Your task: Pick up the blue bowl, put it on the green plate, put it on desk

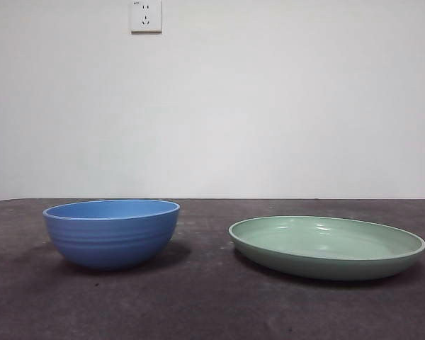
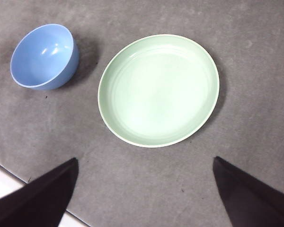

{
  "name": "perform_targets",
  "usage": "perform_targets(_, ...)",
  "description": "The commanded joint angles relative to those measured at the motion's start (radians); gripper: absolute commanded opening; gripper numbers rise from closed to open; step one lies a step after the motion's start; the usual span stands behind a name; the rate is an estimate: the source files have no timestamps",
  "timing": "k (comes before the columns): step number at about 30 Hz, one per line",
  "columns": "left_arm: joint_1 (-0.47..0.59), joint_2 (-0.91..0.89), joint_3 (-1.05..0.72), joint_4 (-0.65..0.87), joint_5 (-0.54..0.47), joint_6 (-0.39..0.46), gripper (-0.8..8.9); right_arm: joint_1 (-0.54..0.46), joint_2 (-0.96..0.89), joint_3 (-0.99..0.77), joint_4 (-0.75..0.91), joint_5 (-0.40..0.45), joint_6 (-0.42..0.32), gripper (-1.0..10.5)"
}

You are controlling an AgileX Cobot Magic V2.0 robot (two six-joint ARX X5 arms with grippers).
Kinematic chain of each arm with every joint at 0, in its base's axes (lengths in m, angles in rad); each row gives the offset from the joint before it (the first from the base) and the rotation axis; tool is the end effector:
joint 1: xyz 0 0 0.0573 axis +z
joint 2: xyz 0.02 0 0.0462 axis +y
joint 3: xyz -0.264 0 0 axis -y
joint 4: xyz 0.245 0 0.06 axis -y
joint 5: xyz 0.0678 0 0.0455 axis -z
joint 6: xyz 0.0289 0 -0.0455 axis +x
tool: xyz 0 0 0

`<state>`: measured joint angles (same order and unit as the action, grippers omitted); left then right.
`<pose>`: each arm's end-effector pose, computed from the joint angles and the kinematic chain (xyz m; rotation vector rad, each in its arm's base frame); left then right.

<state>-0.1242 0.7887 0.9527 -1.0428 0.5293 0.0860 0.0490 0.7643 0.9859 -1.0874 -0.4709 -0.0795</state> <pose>0.1223 -0.0300 0.3186 -0.1021 0.8476 -0.6467 0.1151 0.0188 0.3273 0.1103 0.8349 0.5198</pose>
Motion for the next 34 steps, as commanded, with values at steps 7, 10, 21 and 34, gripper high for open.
perform_targets(7, -0.031, 0.053, 0.024, 0.075, -0.043, -0.061, 4.68, 0.002, 0.005, 0.017, 0.011, 0.0, 0.003, 4.7)
perform_targets(10, -0.056, 0.111, 0.031, 0.105, -0.095, -0.072, 4.68, 0.002, 0.005, 0.017, 0.018, 0.0, 0.014, 4.7)
perform_targets(21, -0.17, 0.463, 0.155, 0.195, -0.283, -0.072, 4.68, 0.002, 0.005, 0.017, 0.024, -0.002, 0.016, 4.7)
perform_targets(34, -0.21, 0.764, 0.253, 0.238, -0.402, -0.072, 4.65, 0.008, 0.005, 0.017, 0.025, -0.003, 0.016, 4.7)
